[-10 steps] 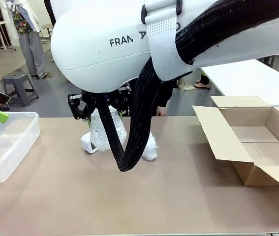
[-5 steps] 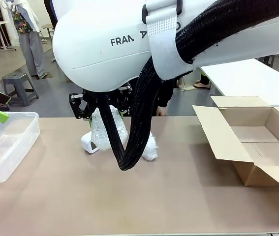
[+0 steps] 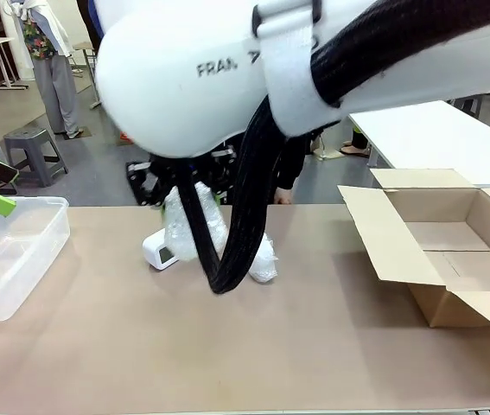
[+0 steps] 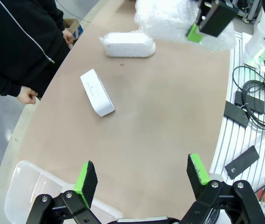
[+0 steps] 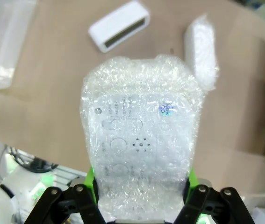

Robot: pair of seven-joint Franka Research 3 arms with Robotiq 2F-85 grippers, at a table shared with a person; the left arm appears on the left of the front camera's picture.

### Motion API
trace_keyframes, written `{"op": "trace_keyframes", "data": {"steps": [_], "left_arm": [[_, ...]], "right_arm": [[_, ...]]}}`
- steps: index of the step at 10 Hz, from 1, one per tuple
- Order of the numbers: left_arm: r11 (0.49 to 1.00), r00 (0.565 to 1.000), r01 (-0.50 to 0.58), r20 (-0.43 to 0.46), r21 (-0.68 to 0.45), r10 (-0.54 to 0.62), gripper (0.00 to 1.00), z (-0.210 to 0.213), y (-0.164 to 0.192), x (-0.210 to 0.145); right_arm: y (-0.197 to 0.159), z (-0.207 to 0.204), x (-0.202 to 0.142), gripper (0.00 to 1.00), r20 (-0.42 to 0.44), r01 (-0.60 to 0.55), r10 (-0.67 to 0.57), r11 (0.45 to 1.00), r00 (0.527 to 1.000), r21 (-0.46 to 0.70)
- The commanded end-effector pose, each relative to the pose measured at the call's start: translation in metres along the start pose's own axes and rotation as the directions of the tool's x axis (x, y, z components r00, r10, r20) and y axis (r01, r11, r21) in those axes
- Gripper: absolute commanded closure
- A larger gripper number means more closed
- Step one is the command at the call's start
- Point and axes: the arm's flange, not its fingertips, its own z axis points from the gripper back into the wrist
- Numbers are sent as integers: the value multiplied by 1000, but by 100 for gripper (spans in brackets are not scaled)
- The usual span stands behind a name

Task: Separate and place wrapped and unwrapped clocks.
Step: If the picked Digital clock is wrapped, place it in the Package Box ; if not, place it in the Organizing box.

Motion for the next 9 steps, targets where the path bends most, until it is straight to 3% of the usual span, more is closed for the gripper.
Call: {"op": "trace_keyframes", "data": {"steps": [1,3,5,7,8,9], "left_arm": [[1000,1000,10,12,-14,-10,0,0,2,-2],[1000,1000,10,12,-14,-10,0,0,2,-2],[1000,1000,10,12,-14,-10,0,0,2,-2],[1000,1000,10,12,-14,-10,0,0,2,-2],[1000,1000,10,12,-14,-10,0,0,2,-2],[1000,1000,10,12,-14,-10,0,0,2,-2]], "right_arm": [[-78,26,27,21,-29,144,-145,989,989,-25],[-179,24,46,21,-102,235,-239,971,966,-50],[-270,8,39,21,-179,325,-332,943,926,-71],[-342,-17,20,21,-150,405,-412,911,899,-77],[-365,-37,15,21,-107,441,-452,891,886,-113],[-383,-55,12,21,-121,424,-439,896,891,-131]]}}
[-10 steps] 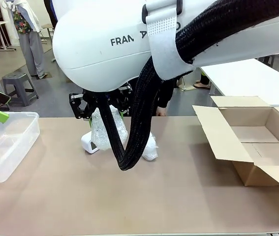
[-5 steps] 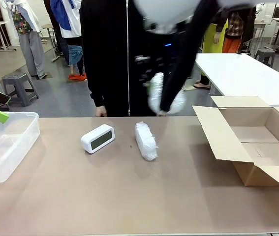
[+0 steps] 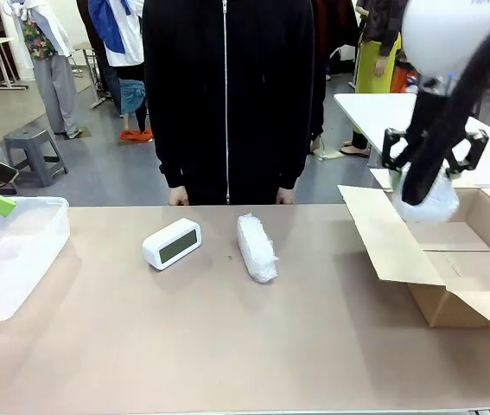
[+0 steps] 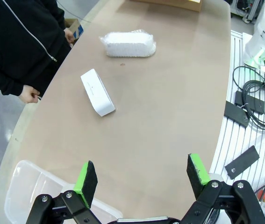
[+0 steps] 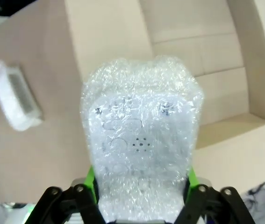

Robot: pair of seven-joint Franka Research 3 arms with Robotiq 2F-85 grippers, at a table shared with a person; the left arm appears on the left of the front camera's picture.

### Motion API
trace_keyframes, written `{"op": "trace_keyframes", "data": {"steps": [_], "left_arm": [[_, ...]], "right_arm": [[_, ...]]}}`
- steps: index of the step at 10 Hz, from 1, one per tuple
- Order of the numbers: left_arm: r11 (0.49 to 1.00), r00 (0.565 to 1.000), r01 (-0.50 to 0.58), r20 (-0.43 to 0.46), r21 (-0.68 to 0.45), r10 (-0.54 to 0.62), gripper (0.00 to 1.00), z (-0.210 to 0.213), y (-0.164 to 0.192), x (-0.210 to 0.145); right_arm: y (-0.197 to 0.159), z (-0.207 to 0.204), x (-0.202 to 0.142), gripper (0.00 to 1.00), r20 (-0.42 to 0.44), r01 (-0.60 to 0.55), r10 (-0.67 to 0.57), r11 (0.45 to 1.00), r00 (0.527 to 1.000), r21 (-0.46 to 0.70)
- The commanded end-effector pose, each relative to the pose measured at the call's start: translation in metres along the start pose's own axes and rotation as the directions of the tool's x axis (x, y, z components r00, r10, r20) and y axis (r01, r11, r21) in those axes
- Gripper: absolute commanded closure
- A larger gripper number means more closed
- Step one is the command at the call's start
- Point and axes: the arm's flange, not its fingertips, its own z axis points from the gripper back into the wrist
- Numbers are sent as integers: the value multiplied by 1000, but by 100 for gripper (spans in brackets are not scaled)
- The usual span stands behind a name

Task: Separate and place wrapped and unwrapped clocks.
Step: If the picked Digital clock is wrapped, place it in the Package Box ; if not, place it in the Organizing box.

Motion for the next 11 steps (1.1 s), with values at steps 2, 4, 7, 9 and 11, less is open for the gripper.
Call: {"op": "trace_keyframes", "data": {"steps": [2,4,7,9,11], "left_arm": [[1000,1000,11,12,-16,-11,0,-1,2,-1],[1000,1000,11,12,-16,-11,0,-1,2,-1],[1000,1000,11,12,-16,-11,0,-1,2,-1],[1000,1000,11,12,-16,-11,0,-1,2,-1],[1000,1000,11,12,-16,-11,0,-1,2,-1]], "right_arm": [[-13,-28,6,21,35,-24,22,998,999,57],[-17,-30,6,21,7,15,-16,1000,1000,10],[-7,-27,4,21,34,-7,5,998,999,60],[-34,-39,58,21,-40,8,-10,999,999,-36],[-56,-63,86,21,3,18,-18,996,1000,-83]]}}
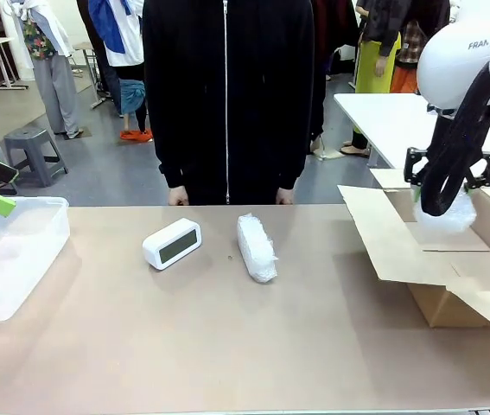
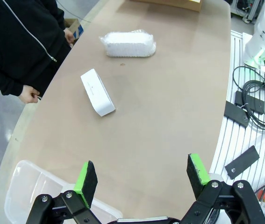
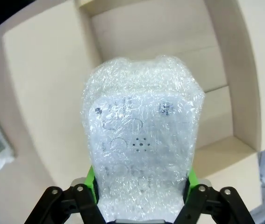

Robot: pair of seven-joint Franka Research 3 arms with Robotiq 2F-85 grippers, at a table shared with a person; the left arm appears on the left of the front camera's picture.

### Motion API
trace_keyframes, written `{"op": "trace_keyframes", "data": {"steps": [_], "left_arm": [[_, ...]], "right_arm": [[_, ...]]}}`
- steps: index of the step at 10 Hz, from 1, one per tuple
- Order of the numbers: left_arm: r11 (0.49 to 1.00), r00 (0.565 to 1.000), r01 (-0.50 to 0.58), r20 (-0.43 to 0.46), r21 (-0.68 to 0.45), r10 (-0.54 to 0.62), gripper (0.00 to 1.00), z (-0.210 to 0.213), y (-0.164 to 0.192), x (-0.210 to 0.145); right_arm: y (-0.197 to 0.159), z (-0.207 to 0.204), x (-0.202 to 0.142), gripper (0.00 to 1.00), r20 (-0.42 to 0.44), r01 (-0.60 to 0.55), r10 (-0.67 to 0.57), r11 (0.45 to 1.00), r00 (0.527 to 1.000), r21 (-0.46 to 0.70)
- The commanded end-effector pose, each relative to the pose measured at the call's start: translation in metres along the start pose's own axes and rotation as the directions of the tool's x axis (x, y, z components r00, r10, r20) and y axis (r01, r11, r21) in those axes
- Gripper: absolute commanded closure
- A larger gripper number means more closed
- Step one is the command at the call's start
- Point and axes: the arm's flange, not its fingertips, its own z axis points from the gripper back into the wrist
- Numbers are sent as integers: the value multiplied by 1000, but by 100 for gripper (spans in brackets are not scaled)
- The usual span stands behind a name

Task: Separate and place wrapped and unwrapped clocks.
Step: If the picked Digital clock is wrapped, place it in the Package Box ; if not, place it in the Organizing box.

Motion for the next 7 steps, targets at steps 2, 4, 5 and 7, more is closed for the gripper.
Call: {"op": "trace_keyframes", "data": {"steps": [2,4,5,7], "left_arm": [[1000,1000,12,12,-16,-11,0,-1,2,-1],[1000,1000,12,12,-16,-11,0,-1,2,-1],[1000,1000,12,12,-16,-11,0,-1,2,-1],[1000,1000,12,12,-16,-11,0,-1,2,-1]], "right_arm": [[-22,-26,41,21,34,-17,17,1000,999,-13],[-30,-57,62,21,27,-12,12,1000,1000,1],[-34,-76,72,21,23,10,-10,1000,1000,0],[-35,-105,80,21,-21,-7,7,1000,1000,-6]]}}
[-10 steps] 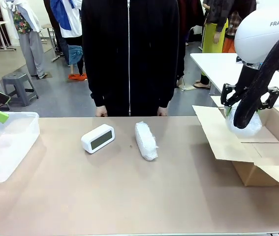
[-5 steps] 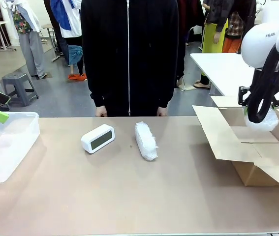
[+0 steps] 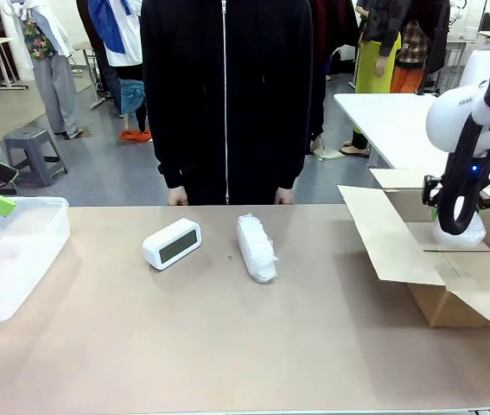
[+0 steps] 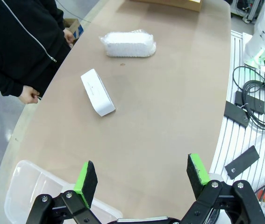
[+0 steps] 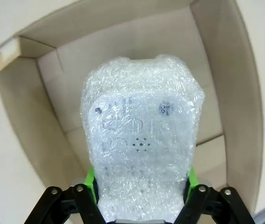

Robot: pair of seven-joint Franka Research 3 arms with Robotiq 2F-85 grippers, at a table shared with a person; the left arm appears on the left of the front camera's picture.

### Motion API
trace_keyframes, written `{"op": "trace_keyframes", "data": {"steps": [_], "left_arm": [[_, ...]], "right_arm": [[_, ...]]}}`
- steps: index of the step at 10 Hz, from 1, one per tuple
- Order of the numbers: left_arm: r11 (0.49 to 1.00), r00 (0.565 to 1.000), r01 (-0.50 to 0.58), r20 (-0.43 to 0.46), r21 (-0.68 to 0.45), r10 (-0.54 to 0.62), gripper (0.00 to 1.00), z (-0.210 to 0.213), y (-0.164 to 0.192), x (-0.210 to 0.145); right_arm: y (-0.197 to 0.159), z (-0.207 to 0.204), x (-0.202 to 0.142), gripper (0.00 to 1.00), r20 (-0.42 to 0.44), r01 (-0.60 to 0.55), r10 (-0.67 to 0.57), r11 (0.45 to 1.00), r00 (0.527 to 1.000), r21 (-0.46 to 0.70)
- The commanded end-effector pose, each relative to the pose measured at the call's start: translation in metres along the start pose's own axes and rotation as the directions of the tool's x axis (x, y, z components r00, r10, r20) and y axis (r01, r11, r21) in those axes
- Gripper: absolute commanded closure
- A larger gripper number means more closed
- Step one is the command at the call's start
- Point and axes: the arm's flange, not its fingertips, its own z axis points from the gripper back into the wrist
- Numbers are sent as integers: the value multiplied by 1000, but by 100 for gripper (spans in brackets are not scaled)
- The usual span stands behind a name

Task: Separate and place wrapped and unwrapped clocks.
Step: If the picked Digital clock is wrapped, place it in the Package Box ; if not, place it in the Organizing box.

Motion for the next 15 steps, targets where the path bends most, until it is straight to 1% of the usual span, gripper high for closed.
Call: {"op": "trace_keyframes", "data": {"steps": [1,4,5,7,10,12,13,14,15], "left_arm": [[1000,1000,12,12,-16,-12,0,-1,2,-1],[1000,1000,12,12,-16,-12,0,-1,2,-1],[1000,1000,12,12,-16,-12,0,-1,2,-1],[1000,1000,12,12,-16,-12,0,-1,2,-1],[1000,1000,12,12,-16,-12,0,-1,2,-1],[1000,1000,12,12,-16,-12,0,-1,2,-1],[1000,1000,12,12,-16,-12,0,-1,2,-1],[1000,1000,12,12,-16,-12,0,-1,2,-1],[1000,1000,12,12,-16,-12,0,-1,2,-1]], "right_arm": [[5,-10,12,21,-29,-30,30,999,999,14],[6,-33,22,21,-66,-28,28,1000,997,4],[7,-38,25,0,-97,-32,32,999,995,0],[7,-39,27,0,-127,-51,51,999,991,9],[0,-34,27,0,-131,-41,42,999,990,14],[1,-30,24,0,-129,-60,60,998,990,10],[0,-23,20,0,-129,-73,76,997,989,23],[-4,-4,10,0,-114,-95,104,992,988,79],[-13,26,-5,0,-99,-112,122,988,988,108]]}}
